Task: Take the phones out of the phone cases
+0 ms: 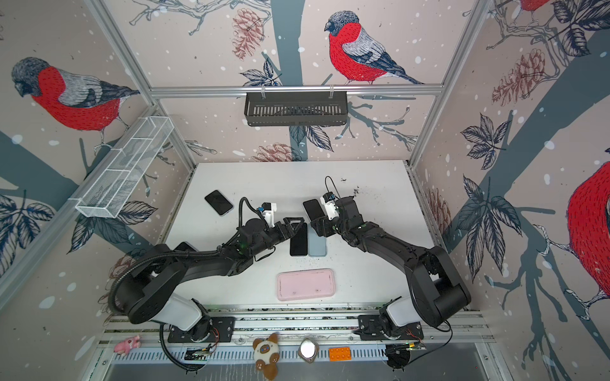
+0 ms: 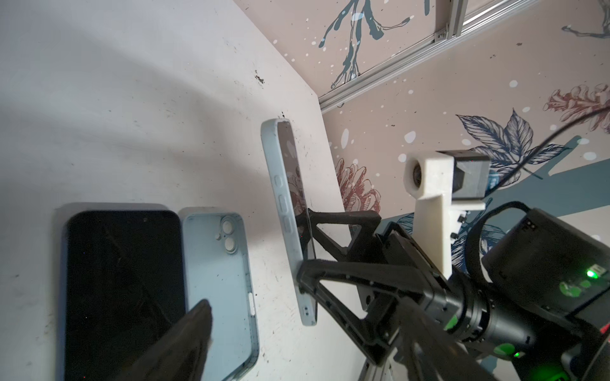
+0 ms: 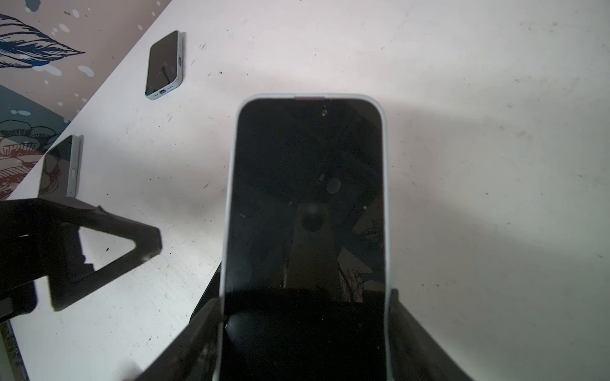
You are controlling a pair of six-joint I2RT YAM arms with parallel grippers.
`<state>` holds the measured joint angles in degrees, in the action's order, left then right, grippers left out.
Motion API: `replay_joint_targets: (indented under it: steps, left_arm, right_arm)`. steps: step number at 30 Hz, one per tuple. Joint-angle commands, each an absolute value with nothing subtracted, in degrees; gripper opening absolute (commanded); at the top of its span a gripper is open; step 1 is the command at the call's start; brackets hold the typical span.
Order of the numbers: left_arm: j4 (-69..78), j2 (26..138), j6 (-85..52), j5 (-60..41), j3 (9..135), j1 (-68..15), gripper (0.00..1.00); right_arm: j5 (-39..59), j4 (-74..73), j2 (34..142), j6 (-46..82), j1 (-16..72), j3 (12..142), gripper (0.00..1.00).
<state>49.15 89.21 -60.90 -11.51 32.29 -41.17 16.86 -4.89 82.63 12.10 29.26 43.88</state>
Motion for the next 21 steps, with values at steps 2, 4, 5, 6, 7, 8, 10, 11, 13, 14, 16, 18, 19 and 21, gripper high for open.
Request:
replay_joint_targets:
  steps: [2,4,5,6,7,8,10,11,13,14,16,18,19,21]
  left_arm:
    - [58.17,92.95,-65.17,-16.07,33.68,-40.42,0.83]
    - [59.24,94.63,-65.81,-16.68,34.30,-40.16,0.81]
    - [59.85,95.35,-66.24,-16.86,34.46,-40.08,0.80]
    - [60.60,96.06,-66.78,-16.87,34.47,-39.94,0.78]
    - [61.19,96.63,-67.13,-17.00,34.61,-39.87,0.76]
    - [61.67,97.35,-67.42,-17.21,34.79,-39.73,0.75]
    - [62.27,98.37,-67.89,-17.17,34.89,-39.46,0.71]
    - [62.71,98.92,-68.01,-17.07,34.88,-39.33,0.69]
    - [63.39,99.85,-68.36,-17.18,34.95,-39.12,0.65]
    - [63.94,100.23,-68.42,-17.27,34.98,-39.02,0.62]
    - [64.29,100.98,-68.70,-17.38,35.22,-38.89,0.59]
    - [64.42,101.72,-68.77,-17.45,35.57,-38.79,0.56]
    - [64.67,102.04,-68.95,-17.39,35.67,-38.80,0.54]
    - [65.13,102.67,-69.19,-17.58,35.70,-38.63,0.48]
  right_arm:
    - [17.71,-8.61,81.71,11.52,30.56,43.23,0.37]
    - [17.55,-8.29,81.55,11.25,31.19,43.07,0.36]
    - [17.54,-8.18,81.48,11.15,31.42,42.86,0.36]
    - [17.57,-8.09,81.39,11.08,31.69,42.67,0.36]
    - [17.57,-8.16,81.29,11.07,31.89,42.44,0.36]
    - [17.62,-8.30,81.14,10.90,32.20,42.12,0.36]
    - [17.51,-8.39,80.88,10.95,32.65,41.68,0.36]
    - [17.62,-8.51,80.79,10.94,32.76,41.41,0.36]
    - [17.68,-8.38,80.68,10.73,33.18,41.14,0.35]
    - [17.71,-8.42,80.76,10.64,33.30,41.05,0.35]
    - [17.74,-8.39,80.68,10.53,33.65,40.87,0.35]
    - [17.62,-8.44,80.42,10.62,34.13,40.69,0.35]
    - [17.53,-8.44,80.34,10.62,34.26,40.61,0.35]
    - [17.23,-8.28,80.22,10.64,34.64,40.61,0.34]
